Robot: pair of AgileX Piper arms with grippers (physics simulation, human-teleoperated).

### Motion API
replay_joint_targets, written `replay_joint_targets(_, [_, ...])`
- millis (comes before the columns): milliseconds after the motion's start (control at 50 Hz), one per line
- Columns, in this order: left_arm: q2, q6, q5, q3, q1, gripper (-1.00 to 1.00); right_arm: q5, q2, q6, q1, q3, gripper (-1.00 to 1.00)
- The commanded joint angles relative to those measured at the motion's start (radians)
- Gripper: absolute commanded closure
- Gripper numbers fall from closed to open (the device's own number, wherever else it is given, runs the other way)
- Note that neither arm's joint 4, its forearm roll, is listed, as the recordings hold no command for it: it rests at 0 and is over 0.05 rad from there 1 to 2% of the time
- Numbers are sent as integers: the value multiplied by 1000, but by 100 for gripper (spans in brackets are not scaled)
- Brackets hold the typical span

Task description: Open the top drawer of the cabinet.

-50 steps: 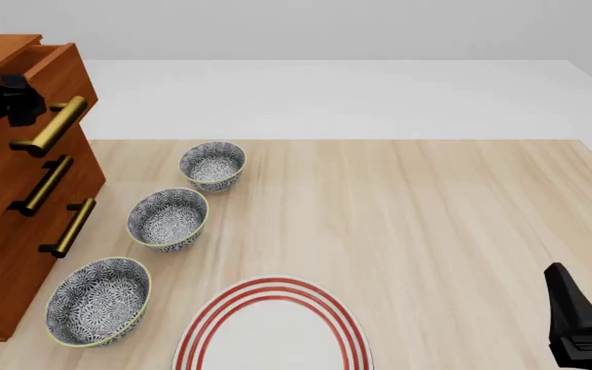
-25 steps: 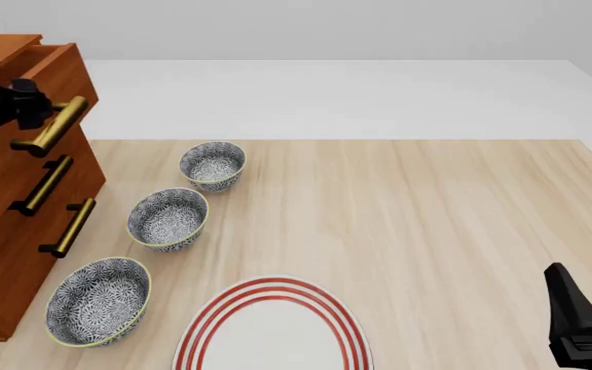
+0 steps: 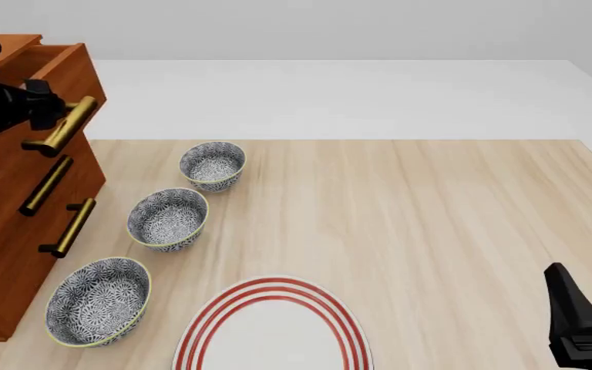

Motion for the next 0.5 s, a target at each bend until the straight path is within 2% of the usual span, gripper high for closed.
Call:
replay_joint_targets(20, [58,5,12,31,-26,-100,0,0,0,0,0,-100])
replay_joint_targets(500, [86,32,21,19,-69,-100,0,0,0,0,0,-100])
